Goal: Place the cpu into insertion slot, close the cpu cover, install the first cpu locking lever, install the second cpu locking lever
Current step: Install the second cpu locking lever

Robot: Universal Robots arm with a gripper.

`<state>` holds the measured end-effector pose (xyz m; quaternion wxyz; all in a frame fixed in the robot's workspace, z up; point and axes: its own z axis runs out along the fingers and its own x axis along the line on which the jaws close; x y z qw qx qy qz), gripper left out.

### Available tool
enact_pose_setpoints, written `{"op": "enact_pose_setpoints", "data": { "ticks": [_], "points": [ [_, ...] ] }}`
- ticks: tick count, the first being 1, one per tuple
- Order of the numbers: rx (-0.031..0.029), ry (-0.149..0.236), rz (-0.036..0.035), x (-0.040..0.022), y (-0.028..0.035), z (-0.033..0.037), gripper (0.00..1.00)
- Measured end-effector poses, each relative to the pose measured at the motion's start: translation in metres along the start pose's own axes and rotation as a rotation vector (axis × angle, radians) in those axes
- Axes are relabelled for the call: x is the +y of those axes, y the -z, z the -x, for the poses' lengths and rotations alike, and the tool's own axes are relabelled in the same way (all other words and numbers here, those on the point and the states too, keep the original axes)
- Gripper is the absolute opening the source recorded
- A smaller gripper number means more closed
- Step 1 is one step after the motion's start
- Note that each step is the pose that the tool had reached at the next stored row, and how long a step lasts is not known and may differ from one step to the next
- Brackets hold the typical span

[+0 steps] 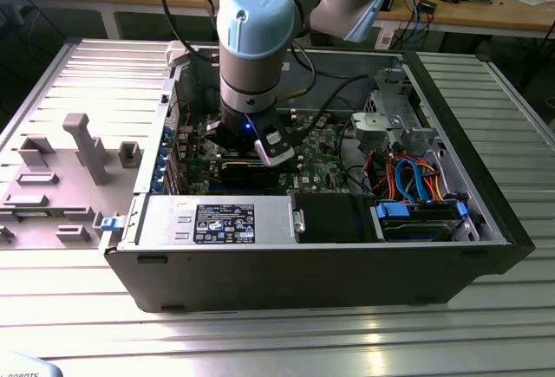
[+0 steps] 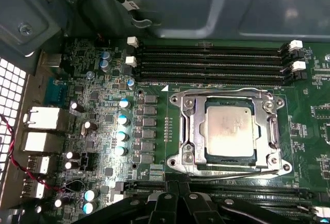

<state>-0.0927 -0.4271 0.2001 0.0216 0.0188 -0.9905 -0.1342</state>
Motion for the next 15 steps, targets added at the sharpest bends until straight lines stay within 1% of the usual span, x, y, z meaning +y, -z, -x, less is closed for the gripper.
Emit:
{"op": "enact_pose_setpoints", "data": {
  "ticks": [1, 2, 3, 4, 5, 8, 12, 14, 15],
  "points": [
    [0.0, 0.0, 0.0046, -0.0002, -0.0006, 0.0, 0.11],
    [-0.0005, 0.001, 0.0162, -0.0004, -0.0014, 0.0, 0.11],
    [-0.0008, 0.001, 0.0235, -0.0005, -0.0018, 0.0, 0.11],
    [-0.0009, 0.001, 0.0273, -0.0006, -0.002, -0.0001, 0.11],
    [-0.001, 0.001, 0.029, -0.0006, -0.0023, -0.0001, 0.11],
    [-0.0009, 0.002, 0.0291, -0.0007, -0.0026, -0.0002, 0.11],
    [-0.001, 0.002, 0.0292, -0.0002, -0.0029, -0.0038, 0.11],
    [-0.0007, 0.001, 0.0289, 0.0014, -0.0033, -0.0048, 0.11],
    [-0.0008, 0.001, 0.029, 0.004, -0.0041, -0.0047, 0.11]
  ]
}}
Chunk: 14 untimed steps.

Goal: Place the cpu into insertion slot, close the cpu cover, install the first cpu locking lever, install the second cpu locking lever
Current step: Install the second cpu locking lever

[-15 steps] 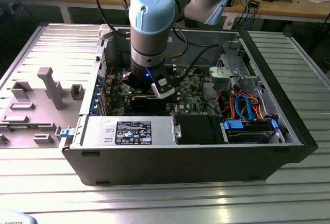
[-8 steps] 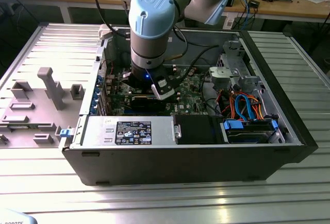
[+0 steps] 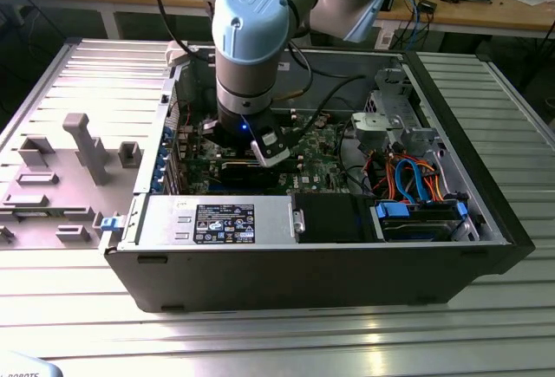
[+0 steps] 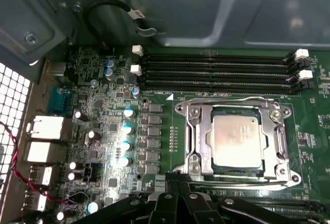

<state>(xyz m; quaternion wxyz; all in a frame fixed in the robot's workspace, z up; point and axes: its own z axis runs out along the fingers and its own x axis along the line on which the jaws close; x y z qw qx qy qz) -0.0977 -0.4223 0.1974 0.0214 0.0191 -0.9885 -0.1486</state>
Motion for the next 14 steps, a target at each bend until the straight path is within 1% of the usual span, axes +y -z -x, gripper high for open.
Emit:
{"op": "enact_pose_setpoints", "data": {
  "ticks": [2, 4, 8, 14],
  "points": [
    [-0.0001, 0.0, 0.0001, 0.0038, -0.0014, 0.0002, 0.11],
    [-0.0001, 0.0, 0.0001, 0.005, -0.0021, 0.0001, 0.11],
    [0.0, 0.0, -0.0001, 0.0062, -0.0042, -0.002, 0.11],
    [-0.0007, 0.0, 0.0002, 0.0065, -0.0042, -0.0046, 0.11]
  ]
}}
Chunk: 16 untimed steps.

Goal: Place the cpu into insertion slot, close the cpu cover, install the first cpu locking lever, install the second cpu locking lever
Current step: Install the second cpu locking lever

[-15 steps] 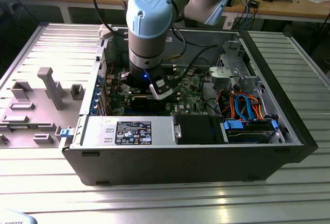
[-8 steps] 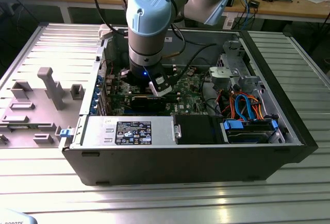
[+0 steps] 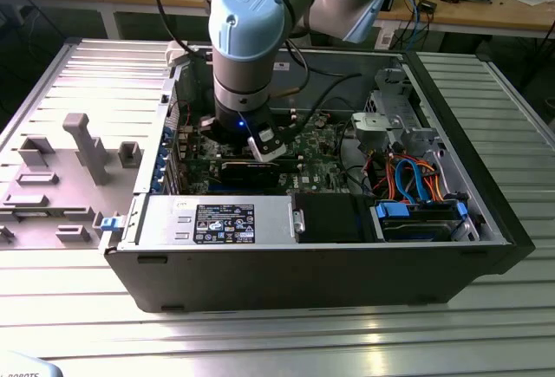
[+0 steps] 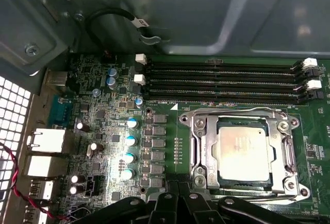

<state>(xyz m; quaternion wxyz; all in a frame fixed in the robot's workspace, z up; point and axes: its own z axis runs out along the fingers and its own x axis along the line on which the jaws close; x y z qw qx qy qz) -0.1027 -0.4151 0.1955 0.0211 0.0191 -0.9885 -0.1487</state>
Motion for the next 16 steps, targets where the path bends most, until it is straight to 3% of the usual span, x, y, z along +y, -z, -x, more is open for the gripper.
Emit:
{"op": "enact_pose_setpoints", "data": {
  "ticks": [4, 10, 16],
  "points": [
    [0.0001, 0.0, -0.0001, 0.0018, 0.0053, -0.0015, 0.11],
    [0.0002, 0.0, -0.0002, 0.007, 0.0217, -0.0033, 0.11],
    [0.0, 0.0, 0.0034, 0.0072, 0.0224, -0.0034, 0.11]
  ]
}}
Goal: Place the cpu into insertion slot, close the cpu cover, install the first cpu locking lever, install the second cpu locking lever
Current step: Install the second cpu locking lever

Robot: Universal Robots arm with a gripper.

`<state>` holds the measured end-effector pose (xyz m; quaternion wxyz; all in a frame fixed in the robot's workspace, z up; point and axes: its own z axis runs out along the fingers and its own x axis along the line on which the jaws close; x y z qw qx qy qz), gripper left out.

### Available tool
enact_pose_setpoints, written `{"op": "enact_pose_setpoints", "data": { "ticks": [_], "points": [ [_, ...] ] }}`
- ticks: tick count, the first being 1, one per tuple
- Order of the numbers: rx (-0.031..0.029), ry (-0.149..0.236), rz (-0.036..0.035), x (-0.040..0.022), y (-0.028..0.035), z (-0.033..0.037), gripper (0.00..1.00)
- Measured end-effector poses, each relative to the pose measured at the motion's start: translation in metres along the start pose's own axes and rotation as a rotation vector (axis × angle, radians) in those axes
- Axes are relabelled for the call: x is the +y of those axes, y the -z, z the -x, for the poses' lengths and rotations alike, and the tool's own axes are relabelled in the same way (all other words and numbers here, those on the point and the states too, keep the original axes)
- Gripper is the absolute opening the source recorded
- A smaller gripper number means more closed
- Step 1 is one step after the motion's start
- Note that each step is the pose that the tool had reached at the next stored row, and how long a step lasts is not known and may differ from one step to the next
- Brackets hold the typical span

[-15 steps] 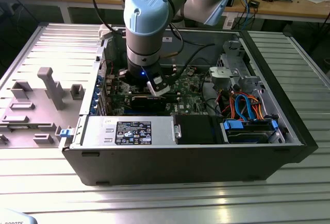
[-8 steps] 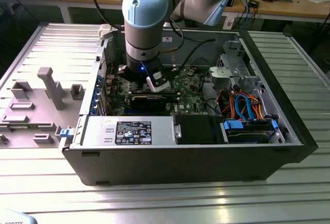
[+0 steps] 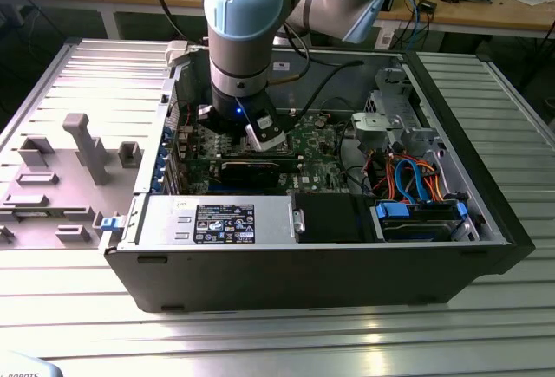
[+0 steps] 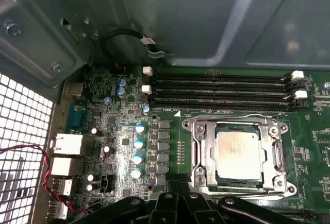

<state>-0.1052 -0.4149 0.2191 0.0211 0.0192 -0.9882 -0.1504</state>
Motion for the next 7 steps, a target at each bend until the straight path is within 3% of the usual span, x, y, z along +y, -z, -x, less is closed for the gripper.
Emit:
{"op": "enact_pose_setpoints", "data": {
  "ticks": [7],
  "points": [
    [-0.0001, 0.0, 0.0052, 0.0, 0.0, 0.0, 0.11]
  ]
}}
